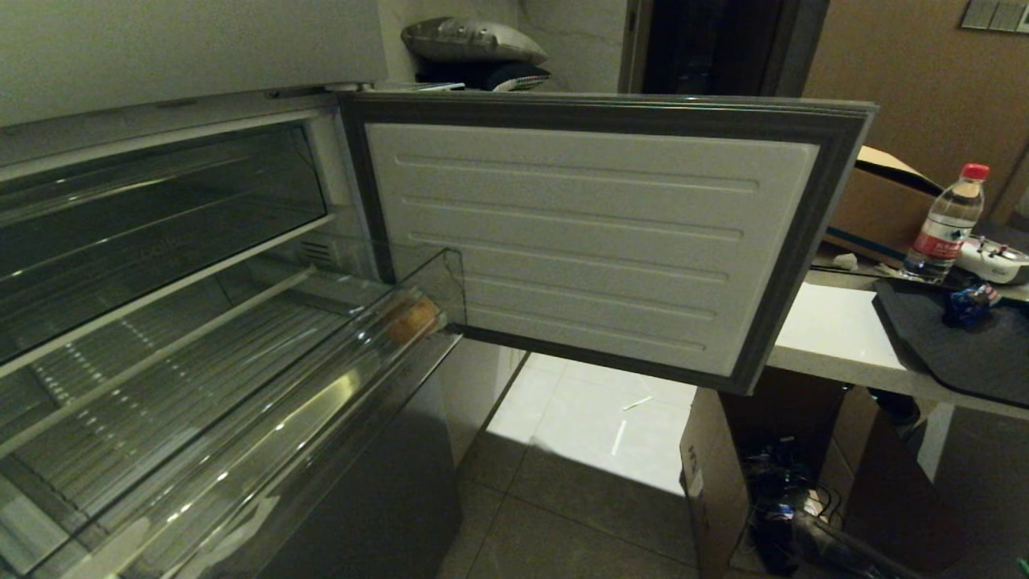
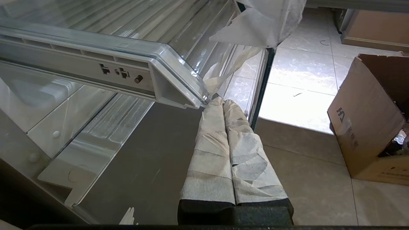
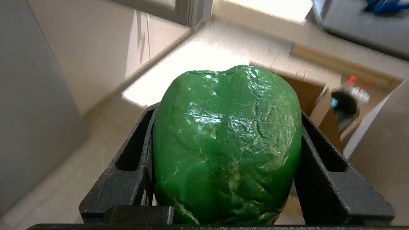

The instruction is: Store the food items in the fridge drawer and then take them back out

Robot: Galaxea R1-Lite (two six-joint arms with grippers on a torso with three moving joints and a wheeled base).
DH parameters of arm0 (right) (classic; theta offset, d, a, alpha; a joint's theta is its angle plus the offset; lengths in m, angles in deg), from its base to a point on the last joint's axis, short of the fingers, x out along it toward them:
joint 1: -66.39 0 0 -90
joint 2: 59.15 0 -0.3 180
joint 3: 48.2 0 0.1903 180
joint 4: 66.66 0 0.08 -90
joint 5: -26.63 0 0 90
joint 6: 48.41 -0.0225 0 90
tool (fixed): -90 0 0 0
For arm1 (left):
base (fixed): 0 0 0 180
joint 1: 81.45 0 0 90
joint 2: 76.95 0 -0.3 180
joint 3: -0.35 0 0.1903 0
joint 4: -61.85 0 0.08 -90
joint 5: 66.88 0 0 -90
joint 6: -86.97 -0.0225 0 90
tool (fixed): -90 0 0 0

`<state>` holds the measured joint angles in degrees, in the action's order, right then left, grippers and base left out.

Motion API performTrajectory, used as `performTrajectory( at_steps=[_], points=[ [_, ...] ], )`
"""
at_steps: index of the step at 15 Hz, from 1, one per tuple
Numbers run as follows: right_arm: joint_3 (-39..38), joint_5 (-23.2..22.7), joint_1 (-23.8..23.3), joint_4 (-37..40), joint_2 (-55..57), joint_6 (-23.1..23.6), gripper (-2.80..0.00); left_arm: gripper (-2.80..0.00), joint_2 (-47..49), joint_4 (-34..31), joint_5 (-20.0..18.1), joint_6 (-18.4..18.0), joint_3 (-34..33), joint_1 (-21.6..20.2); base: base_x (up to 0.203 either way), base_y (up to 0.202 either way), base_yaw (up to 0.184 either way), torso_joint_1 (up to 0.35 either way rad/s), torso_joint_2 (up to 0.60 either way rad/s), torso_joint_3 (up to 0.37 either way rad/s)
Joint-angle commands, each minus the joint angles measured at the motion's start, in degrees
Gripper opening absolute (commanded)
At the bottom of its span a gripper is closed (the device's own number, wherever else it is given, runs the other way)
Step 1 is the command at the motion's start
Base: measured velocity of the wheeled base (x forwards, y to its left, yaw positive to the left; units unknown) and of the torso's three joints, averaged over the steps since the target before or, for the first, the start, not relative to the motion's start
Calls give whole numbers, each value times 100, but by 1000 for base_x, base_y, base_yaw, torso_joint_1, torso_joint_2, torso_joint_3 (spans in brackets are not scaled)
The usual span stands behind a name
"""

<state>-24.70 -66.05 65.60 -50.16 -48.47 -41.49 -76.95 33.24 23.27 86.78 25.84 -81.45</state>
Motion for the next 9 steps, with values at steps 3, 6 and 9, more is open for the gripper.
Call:
performTrajectory(
  at_steps=[3,6,9],
  points=[
    [-189,83,87,238,-1077,-129,-280,-280,0,-2,2,18,-1,0,0,0,0,0,0,0],
    [-189,143,87,238,-1077,-232,-280,-280,0,-2,2,18,-1,0,0,0,0,0,0,0],
    [-198,166,87,238,-1077,-202,-280,-280,0,-2,2,18,-1,0,0,0,0,0,0,0]
  ],
)
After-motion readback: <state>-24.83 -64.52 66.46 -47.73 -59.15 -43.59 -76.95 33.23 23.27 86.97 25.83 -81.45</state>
